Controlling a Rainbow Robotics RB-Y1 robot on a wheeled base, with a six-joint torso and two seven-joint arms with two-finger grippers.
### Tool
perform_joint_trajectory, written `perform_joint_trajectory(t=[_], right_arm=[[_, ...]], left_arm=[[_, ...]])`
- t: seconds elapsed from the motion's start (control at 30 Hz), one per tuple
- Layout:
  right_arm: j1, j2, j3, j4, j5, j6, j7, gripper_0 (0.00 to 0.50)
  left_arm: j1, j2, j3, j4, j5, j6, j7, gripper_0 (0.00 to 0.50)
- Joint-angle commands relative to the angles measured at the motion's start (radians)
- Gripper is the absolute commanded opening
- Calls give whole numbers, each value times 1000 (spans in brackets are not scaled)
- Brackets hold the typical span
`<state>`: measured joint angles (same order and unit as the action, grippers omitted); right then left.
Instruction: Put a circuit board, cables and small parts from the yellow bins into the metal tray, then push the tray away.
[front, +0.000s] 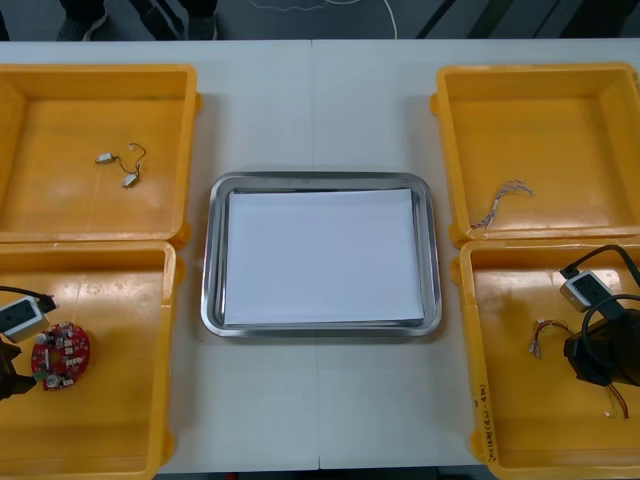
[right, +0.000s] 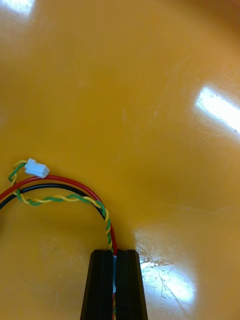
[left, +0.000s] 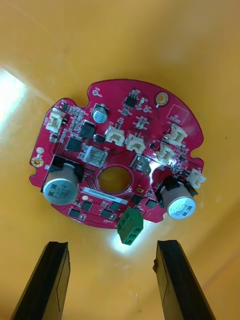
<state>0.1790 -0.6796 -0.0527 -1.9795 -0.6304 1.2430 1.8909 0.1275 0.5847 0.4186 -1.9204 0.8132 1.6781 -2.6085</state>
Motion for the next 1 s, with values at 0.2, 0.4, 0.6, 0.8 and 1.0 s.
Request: perform_joint_trajectory(t=[0.2, 0.4, 0.6, 0.8, 1.0], right_arm=[[-42, 11, -76, -10, -153, 127, 17, 0], [-70, 0, -122, -65, -235, 240, -56, 0], [-110, -38, -125, -162, -258, 354, -236, 0], [-165, -63, -121, -231, -285, 472, -431, 0], [-200, -63, -116, -294, -308, 539, -607, 0]], left_arm=[[50, 15, -21, -8, -13, -46, -97, 500], [54, -6, -20, -6, -25, -51, -97, 500], [61, -6, -34, -6, -28, -67, -97, 500], [64, -6, -47, -6, -29, -75, -97, 500], [73, -6, -67, -6, -31, -95, -97, 500]])
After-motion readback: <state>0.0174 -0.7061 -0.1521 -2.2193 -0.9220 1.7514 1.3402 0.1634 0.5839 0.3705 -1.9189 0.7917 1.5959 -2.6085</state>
